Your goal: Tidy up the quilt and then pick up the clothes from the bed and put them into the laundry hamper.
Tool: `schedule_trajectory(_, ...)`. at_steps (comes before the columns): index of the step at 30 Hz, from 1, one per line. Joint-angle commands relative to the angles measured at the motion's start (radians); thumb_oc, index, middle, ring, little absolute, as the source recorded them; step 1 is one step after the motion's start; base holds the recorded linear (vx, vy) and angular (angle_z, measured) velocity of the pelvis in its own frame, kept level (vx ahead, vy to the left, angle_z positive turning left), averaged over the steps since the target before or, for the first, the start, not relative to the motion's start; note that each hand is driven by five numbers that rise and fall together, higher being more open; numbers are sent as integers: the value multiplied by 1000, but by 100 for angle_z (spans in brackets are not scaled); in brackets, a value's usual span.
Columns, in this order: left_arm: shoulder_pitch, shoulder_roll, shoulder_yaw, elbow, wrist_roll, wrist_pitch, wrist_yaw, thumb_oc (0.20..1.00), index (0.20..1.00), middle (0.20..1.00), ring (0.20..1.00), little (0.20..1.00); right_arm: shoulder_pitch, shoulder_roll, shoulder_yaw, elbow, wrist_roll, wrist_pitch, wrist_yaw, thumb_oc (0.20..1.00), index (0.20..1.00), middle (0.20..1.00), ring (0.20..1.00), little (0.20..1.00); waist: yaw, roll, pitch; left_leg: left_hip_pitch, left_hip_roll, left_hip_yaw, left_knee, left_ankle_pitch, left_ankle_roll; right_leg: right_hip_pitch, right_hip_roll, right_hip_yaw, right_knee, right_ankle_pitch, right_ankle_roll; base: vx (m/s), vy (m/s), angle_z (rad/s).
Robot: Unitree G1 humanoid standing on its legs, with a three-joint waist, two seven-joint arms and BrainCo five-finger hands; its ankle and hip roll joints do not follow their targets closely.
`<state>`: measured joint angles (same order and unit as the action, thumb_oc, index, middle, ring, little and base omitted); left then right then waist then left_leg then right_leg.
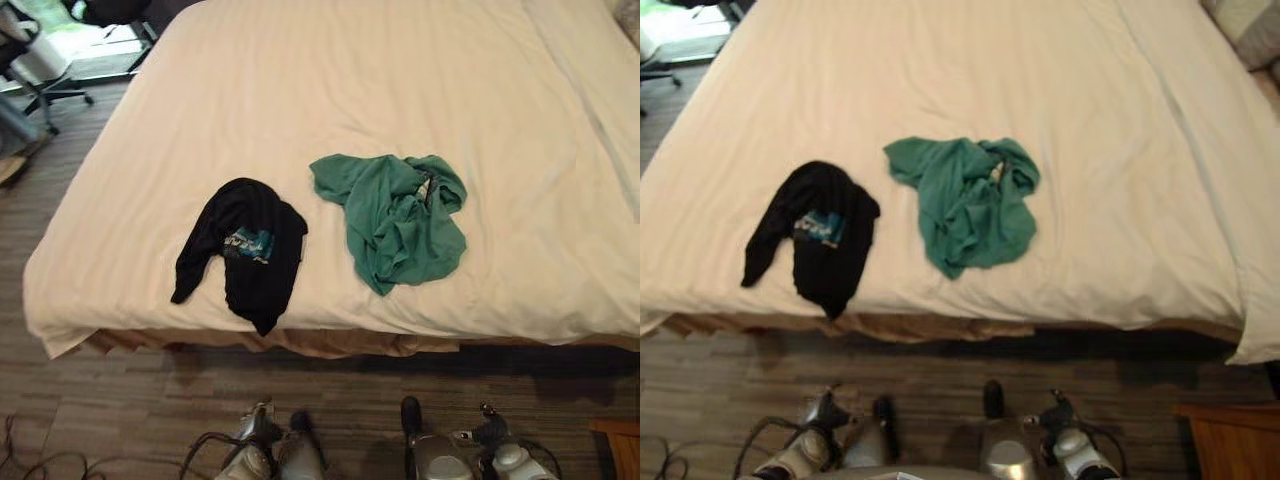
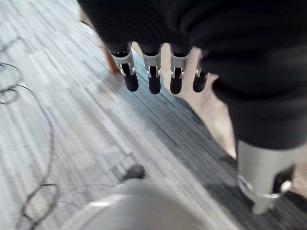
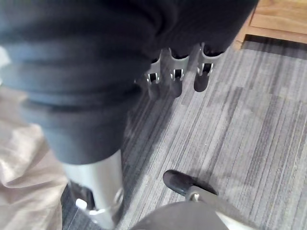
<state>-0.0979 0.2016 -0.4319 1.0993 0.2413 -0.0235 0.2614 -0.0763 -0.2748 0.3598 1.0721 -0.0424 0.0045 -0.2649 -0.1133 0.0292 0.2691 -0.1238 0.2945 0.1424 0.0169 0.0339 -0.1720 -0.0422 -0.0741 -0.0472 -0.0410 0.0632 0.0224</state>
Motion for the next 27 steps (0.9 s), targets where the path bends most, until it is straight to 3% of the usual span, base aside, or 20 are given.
schedule_trajectory(1,-60,40,-14,-55,11,-14,6,1000,1000,1000,1000,1000,-16,37,68,-96,-75,-10,10,1000,1000,1000,1000,1000,2,-13,-16,61,-13,-72,-16,-21,-17,-10,-211,-3,-42,-71,172,84,556,-18)
schedule_trajectory(2,-61,40,-14,-56,11,-14,6,1000,1000,1000,1000,1000,-15,37,67,-96,-75,-9,10,1000,1000,1000,1000,1000,2,-14,-17,59,-15,-73,-13,-22,-16,-10,-213,-3,-42,-71,173,30,710,-35)
schedule_trajectory(3,-72,56,-9,-74,11,-14,8,1000,1000,1000,1000,1000,-30,68,67,-136,-57,-7,18,1000,1000,1000,1000,1000,3,-37,-10,58,-57,-49,18,-63,5,-46,-250,-4,-23,-9,180,-12,367,-48)
schedule_trajectory(4,-73,57,-9,-74,11,-14,8,1000,1000,1000,1000,1000,-31,69,66,-136,-57,-7,18,1000,1000,1000,1000,1000,7,-40,-10,59,-59,-44,20,-65,7,-49,-252,1,-22,-9,182,-93,575,-47)
schedule_trajectory(6,-73,91,15,-83,2,-9,13,1000,1000,1000,1000,1000,-50,101,107,-179,-69,-14,36,1000,1000,1000,1000,1000,40,-61,11,94,-75,40,15,-88,30,-96,-234,-114,78,-34,163,-155,333,-65)
schedule_trajectory(7,-73,92,16,-83,2,-8,13,1000,1000,1000,1000,1000,-50,101,107,-179,-69,-14,36,1000,1000,1000,1000,1000,40,-63,10,92,-77,40,14,-86,30,-99,-235,-114,78,-32,163,-119,297,-109)
schedule_trajectory(9,-49,112,38,-41,-2,1,9,1000,1000,1000,1000,1000,-43,92,117,-152,-92,-20,32,1000,1000,1000,1000,1000,39,-63,15,100,-122,33,9,-88,62,-94,-100,-43,180,-115,141,-74,265,-69)
schedule_trajectory(10,-49,112,38,-40,-2,1,9,1000,1000,1000,1000,1000,-43,92,117,-152,-92,-20,32,1000,1000,1000,1000,1000,39,-63,14,98,-122,34,8,-86,62,-96,-100,-42,180,-113,141,-42,208,-2)
schedule_trajectory(11,-23,90,52,24,7,16,7,1000,1000,1000,1000,1000,-31,85,95,-132,-74,-13,21,1000,1000,1000,1000,1000,38,-68,13,104,-160,20,13,-101,77,-75,-42,0,171,-142,117,-15,119,11)
schedule_trajectory(13,-28,78,59,59,11,19,17,1000,1000,1000,1000,1000,-34,85,81,-116,-63,-10,13,1000,1000,1000,1000,1000,43,-70,9,106,-171,16,18,-108,81,-42,-52,-11,141,-146,110,36,81,28)
schedule_trajectory(14,-3,49,101,115,-28,35,33,1000,1000,1000,1000,1000,-22,83,35,-41,-33,-1,-6,1000,1000,1000,1000,1000,41,-72,-2,115,-181,16,27,-113,86,-13,-41,26,94,-142,99,110,12,23)
schedule_trajectory(17,15,35,182,136,-136,31,60,1000,1000,1000,1000,1000,-16,67,-26,-28,-7,-2,-35,1000,1000,1000,1000,1000,45,-75,-26,136,-176,39,16,-108,86,12,-58,13,45,-116,105,120,-19,-4)
schedule_trajectory(18,67,35,257,150,-185,30,87,1000,1000,1000,1000,1000,20,35,-120,-57,22,-7,-69,1000,1000,1000,1000,1000,39,-78,-54,166,-173,48,-22,-96,86,43,-65,16,11,-105,111,124,-20,-15)
schedule_trajectory(21,117,35,326,138,-215,33,122,1000,1000,1000,1000,1000,75,-5,-200,-148,27,-17,-103,1000,1000,1000,1000,1000,32,-79,-72,195,-170,53,-57,-84,83,72,-71,10,-26,-92,120,142,-26,1)
schedule_trajectory(22,169,68,391,53,-235,15,149,1000,1000,1000,1000,1000,151,-72,-259,-281,-63,-29,-138,1000,1000,1000,1000,1000,29,-79,-81,215,-167,57,-83,-75,81,89,-75,2,-46,-87,127,51,-16,-4)
schedule_trajectory(23,173,68,390,50,-234,16,149,1000,1000,1000,1000,1000,155,-72,-259,-285,-65,-27,-138,1000,1000,1000,1000,1000,29,-79,-82,217,-167,57,-85,-74,81,91,-75,2,-46,-88,127,97,-32,-3)
schedule_trajectory(24,221,147,431,-169,-188,-9,177,1000,1000,1000,1000,1000,211,-173,-300,-412,-214,-44,-167,1000,1000,1000,1000,1000,29,-75,-84,231,-163,56,-97,-72,79,102,-79,-8,-46,-90,134,42,-17,-2)
schedule_trajectory(25,223,147,431,-172,-188,-7,176,1000,1000,1000,1000,1000,212,-173,-300,-414,-214,-43,-166,1000,1000,1000,1000,1000,30,-76,-87,228,-163,56,-98,-69,79,98,-79,-8,-46,-88,133,72,-22,1)
schedule_trajectory(26,245,233,457,-368,-124,-25,186,1000,1000,1000,1000,1000,257,-263,-352,-531,-315,-50,-175,1000,1000,1000,1000,1000,25,-74,-86,234,-160,54,-102,-70,77,106,-82,-13,-46,-88,138,15,-8,3)
schedule_trajectory(27,247,233,458,-371,-124,-23,185,1000,1000,1000,1000,1000,259,-262,-353,-534,-315,-49,-174,1000,1000,1000,1000,1000,25,-74,-88,231,-160,54,-104,-66,77,102,-82,-12,-46,-85,137,27,-12,4)
